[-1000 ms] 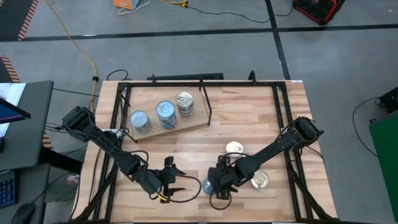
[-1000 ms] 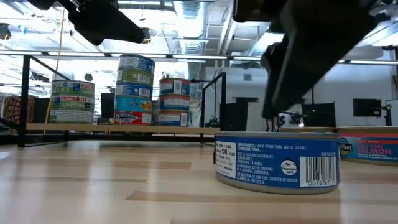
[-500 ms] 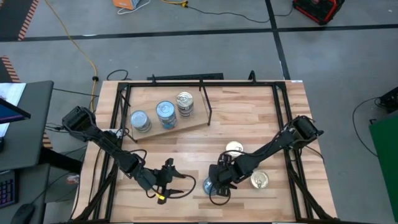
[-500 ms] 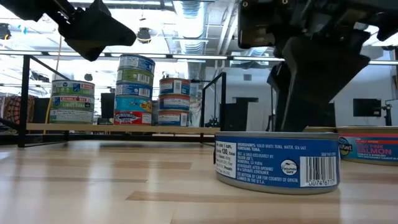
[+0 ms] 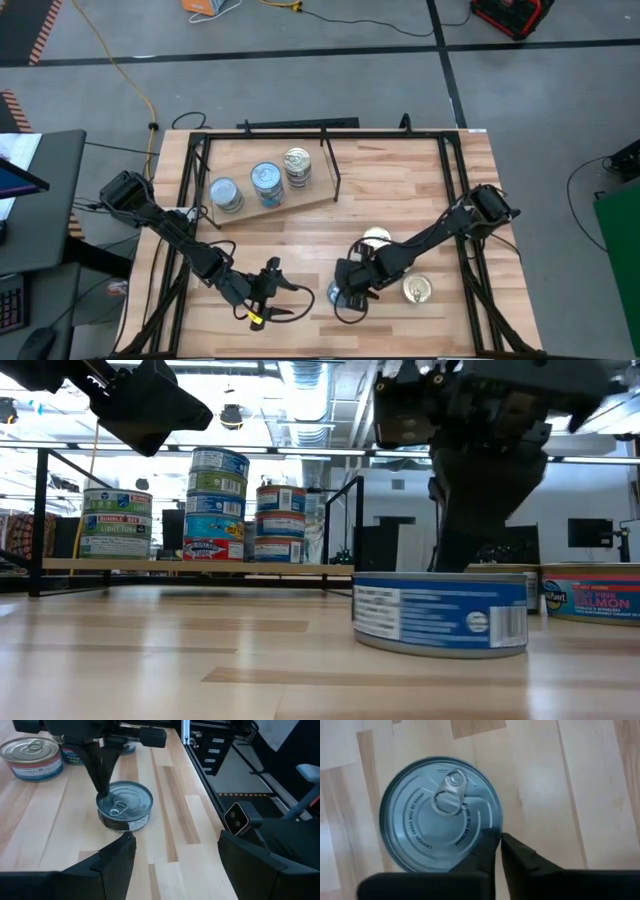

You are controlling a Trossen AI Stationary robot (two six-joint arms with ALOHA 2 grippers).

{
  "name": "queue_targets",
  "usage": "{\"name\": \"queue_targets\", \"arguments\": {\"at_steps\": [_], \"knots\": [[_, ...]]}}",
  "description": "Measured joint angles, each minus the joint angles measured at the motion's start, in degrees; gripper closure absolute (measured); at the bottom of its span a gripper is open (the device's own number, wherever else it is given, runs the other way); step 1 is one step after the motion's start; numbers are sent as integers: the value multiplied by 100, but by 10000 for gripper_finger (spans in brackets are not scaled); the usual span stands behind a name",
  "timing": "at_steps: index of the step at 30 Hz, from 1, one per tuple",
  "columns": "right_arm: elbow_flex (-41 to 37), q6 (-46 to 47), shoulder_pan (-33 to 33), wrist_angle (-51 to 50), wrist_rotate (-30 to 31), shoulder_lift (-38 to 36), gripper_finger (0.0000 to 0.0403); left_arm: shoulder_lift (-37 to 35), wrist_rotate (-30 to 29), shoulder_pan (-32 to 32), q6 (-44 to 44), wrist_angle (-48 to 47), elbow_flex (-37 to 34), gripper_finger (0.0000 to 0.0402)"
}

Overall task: Stack canned seafood by type on shelf
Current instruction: Stack the blue tuna can on top of the blue tuna can on the shelf

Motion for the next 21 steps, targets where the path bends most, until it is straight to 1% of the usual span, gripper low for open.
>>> {"name": "queue_targets", "arguments": {"at_steps": [5,8,15,19,21], "knots": [[-31,98,-177,-130,6,-11,380,0,-37,0,72,-2,2,129],[-35,103,-306,-197,7,-13,391,0,-44,0,74,-4,2,129],[-63,-95,-551,-416,54,-203,392,-4,-6,0,72,-15,4,129],[-56,-107,-533,-688,491,-590,392,-4,-2,0,70,-43,4,129],[-52,-209,-450,-765,568,-704,392,-4,-2,0,67,-86,6,129]]}}
